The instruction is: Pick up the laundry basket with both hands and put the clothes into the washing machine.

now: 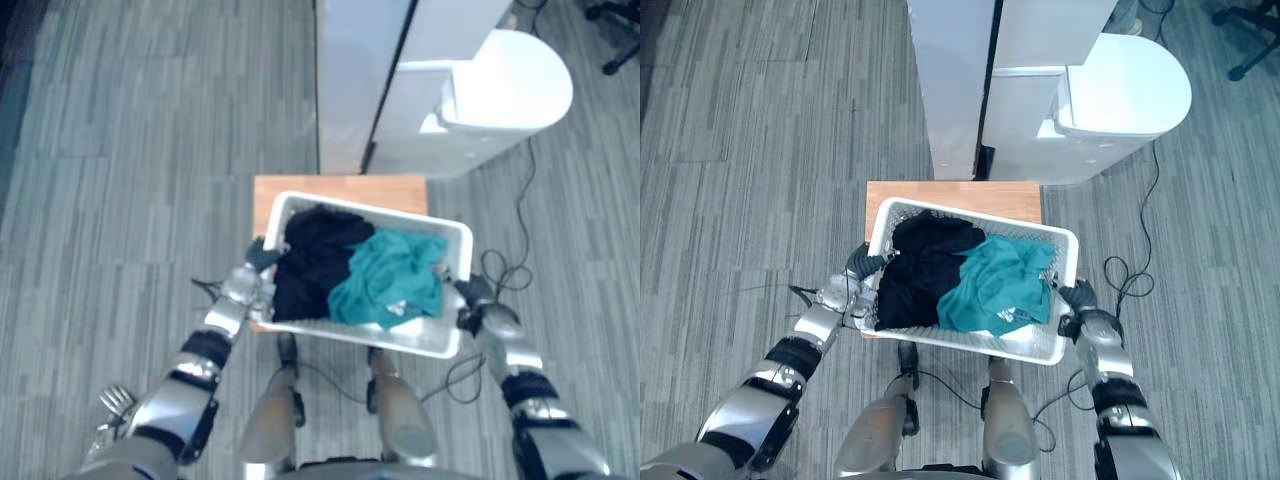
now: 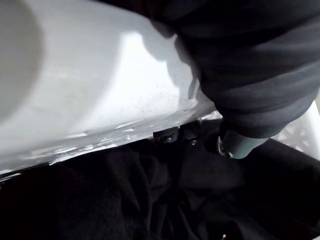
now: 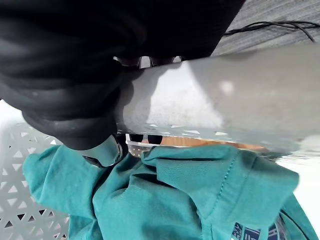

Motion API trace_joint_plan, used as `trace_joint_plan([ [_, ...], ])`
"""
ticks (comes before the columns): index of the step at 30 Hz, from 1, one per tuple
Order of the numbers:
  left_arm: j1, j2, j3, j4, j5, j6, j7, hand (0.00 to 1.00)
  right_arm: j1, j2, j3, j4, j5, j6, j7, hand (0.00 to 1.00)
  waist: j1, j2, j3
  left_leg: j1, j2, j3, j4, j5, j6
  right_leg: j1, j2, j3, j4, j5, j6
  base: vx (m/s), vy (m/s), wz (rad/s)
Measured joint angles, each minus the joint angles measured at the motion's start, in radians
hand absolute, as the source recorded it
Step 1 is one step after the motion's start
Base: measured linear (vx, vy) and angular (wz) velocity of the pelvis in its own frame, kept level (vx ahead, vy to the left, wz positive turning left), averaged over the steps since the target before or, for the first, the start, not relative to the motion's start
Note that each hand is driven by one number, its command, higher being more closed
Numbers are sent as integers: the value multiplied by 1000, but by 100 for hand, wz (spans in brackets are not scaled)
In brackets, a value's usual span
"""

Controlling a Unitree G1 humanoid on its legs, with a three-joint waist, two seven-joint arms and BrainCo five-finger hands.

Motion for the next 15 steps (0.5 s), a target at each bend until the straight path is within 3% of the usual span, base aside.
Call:
trace_joint_plan([
  [1, 20, -2, 0, -29, -1, 0, -10, 100, 26, 7, -21, -26, -6, 0, 9, 100, 0, 1, -1, 11, 0, -1, 0, -2, -1, 16, 0, -2, -7, 0, 0, 0, 0, 0],
  [3, 139, -16, 7, -137, -16, -10, -29, 100, 127, 36, -64, -108, -31, -4, 16, 100, -1, 9, -89, 14, 5, 1, 0, -20, -8, 20, 4, -3, -16, -14, 15, 24, -5, -2],
  [5, 238, -31, 18, -182, -31, -14, -35, 100, 194, 49, -68, -146, -46, -5, 32, 100, 0, 18, -164, 35, 10, 3, 0, -32, -7, 39, 9, -2, -16, -25, 8, 83, -12, -5],
  [11, 507, -126, 90, -258, -78, -13, -37, 100, 338, 112, -85, -168, -66, -4, 54, 100, 24, 68, -313, 129, 30, -6, 0, -71, -18, 139, 19, -14, -16, -64, 1, 71, -22, 2],
  [15, 572, -135, 101, -258, -112, -9, -37, 100, 366, 145, -88, -168, -82, -1, 53, 100, 30, 65, -322, 129, 42, -63, 40, -72, -21, 191, 27, -66, -16, -77, -5, 0, -35, 42],
])
